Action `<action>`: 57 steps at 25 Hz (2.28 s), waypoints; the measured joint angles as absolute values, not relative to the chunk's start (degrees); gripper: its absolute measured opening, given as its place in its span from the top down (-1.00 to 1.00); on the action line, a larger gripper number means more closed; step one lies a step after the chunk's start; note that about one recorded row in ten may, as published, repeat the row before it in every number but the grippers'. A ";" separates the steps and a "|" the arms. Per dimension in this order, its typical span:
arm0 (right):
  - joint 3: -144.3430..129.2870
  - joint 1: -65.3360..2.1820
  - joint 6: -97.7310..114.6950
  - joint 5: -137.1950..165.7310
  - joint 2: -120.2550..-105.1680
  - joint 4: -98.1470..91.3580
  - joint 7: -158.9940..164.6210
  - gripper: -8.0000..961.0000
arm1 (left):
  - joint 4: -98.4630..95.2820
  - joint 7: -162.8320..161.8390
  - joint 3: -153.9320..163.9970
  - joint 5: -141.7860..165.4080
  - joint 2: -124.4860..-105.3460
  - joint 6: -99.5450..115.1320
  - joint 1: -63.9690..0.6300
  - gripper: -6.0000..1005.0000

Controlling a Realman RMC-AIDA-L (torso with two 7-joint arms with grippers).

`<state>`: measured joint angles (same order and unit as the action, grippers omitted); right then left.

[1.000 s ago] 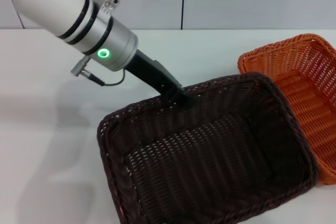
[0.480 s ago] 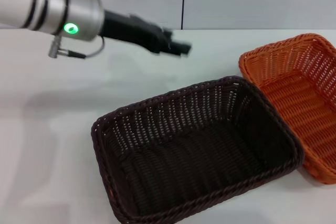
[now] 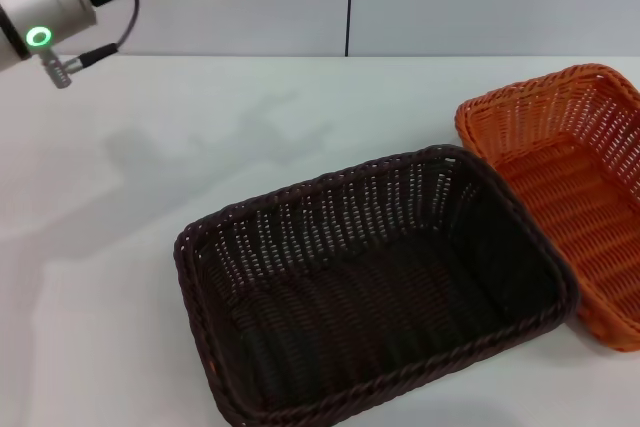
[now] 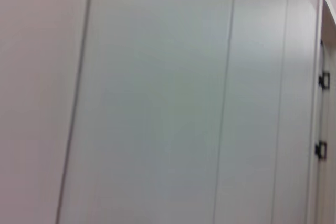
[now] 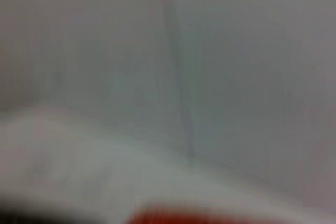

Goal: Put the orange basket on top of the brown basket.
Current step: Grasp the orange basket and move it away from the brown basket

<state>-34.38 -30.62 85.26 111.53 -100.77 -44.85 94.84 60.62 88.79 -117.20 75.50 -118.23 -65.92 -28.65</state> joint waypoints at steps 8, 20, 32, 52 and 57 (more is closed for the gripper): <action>-35.67 -37.60 101.41 143.59 -98.74 -48.31 95.81 -0.23 | 59.10 90.17 -117.71 71.55 -118.07 -65.58 -28.80 -0.71; -45.52 -37.08 106.50 146.27 -102.49 -48.47 95.42 -0.23 | 58.48 90.35 -117.93 69.60 -118.01 -63.28 -30.08 -0.70; -46.64 -39.30 112.20 147.75 -108.38 -48.93 92.69 -0.23 | 57.50 90.42 -118.95 69.21 -117.95 -62.65 -31.38 -0.70; -45.72 -42.64 121.83 145.50 -112.97 -50.66 91.80 -0.20 | 55.73 91.39 -121.91 69.36 -117.77 -62.68 -31.85 -0.70; -36.22 -41.83 122.49 144.70 -106.15 -55.16 94.55 -0.19 | 55.45 91.41 -122.27 69.36 -117.77 -62.88 -31.97 -0.70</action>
<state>-36.22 -41.83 122.49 144.70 -106.15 -55.16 94.55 55.45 91.41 -122.27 69.36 -117.77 -62.88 -31.97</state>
